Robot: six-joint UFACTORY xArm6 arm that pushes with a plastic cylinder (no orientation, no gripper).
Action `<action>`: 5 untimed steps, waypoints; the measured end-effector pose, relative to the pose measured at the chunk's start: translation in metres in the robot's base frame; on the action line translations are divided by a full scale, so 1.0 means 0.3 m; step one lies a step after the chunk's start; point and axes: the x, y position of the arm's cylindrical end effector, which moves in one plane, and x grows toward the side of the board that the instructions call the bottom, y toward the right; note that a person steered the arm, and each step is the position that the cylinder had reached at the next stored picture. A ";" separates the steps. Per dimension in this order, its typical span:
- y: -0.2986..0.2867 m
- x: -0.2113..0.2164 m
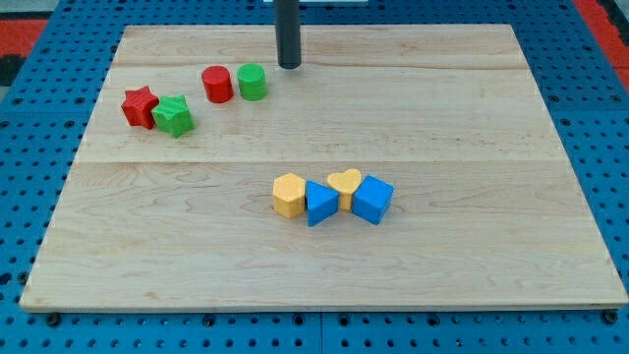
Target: Place the green circle in between red circle and yellow hexagon
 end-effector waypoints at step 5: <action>-0.338 0.243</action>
